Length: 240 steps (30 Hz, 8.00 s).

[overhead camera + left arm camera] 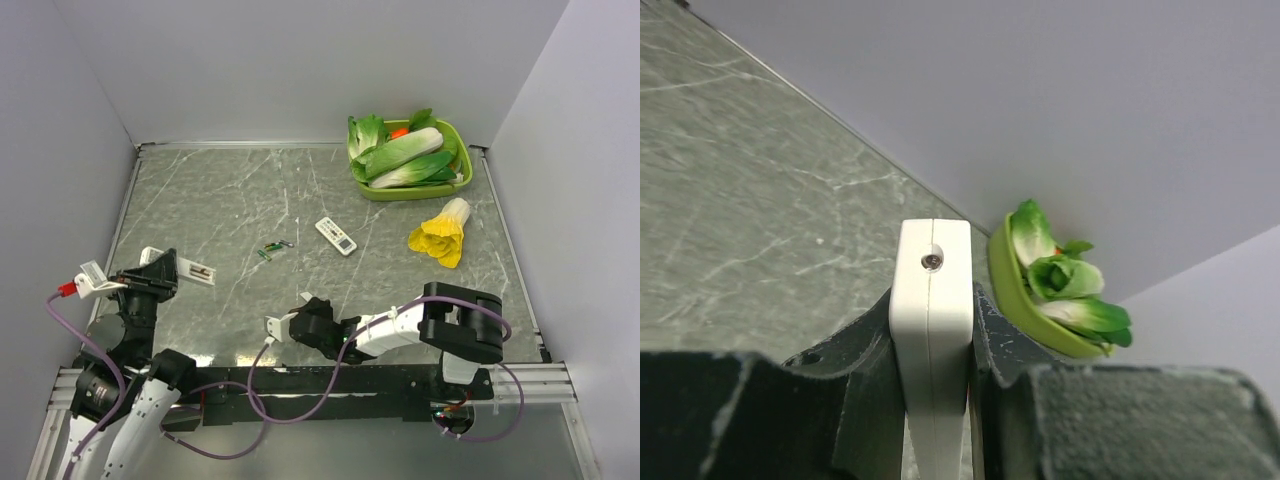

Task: Load the batteries into the remote control

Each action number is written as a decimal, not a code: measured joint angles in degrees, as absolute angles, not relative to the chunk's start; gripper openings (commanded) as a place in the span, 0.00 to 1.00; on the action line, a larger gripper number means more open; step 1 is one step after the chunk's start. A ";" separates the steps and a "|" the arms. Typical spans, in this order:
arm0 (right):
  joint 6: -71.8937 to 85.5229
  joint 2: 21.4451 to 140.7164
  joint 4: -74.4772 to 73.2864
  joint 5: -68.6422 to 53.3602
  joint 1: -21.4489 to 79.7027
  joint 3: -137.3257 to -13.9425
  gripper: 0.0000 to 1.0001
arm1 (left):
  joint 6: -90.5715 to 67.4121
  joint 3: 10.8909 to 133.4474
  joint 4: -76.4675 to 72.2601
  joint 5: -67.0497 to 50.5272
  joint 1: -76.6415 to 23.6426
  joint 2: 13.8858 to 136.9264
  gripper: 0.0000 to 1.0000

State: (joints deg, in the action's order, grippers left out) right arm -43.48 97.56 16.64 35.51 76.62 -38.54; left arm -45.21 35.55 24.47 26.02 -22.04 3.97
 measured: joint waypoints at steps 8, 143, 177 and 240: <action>-41.32 97.71 12.32 34.20 76.75 -39.44 0.35 | -43.07 34.09 25.36 28.05 -22.04 3.46 0.07; -6.46 134.52 -22.61 1.10 53.39 -107.42 0.03 | -50.28 2.00 -22.22 -24.64 2.37 31.70 0.02; 6.52 76.05 18.79 -2.37 64.88 -49.01 0.00 | -62.81 2.00 -46.50 -35.03 -1.28 25.80 0.02; 3.77 80.58 33.54 0.45 70.54 -48.84 0.22 | -78.11 1.83 -51.18 -30.09 -1.69 21.19 0.02</action>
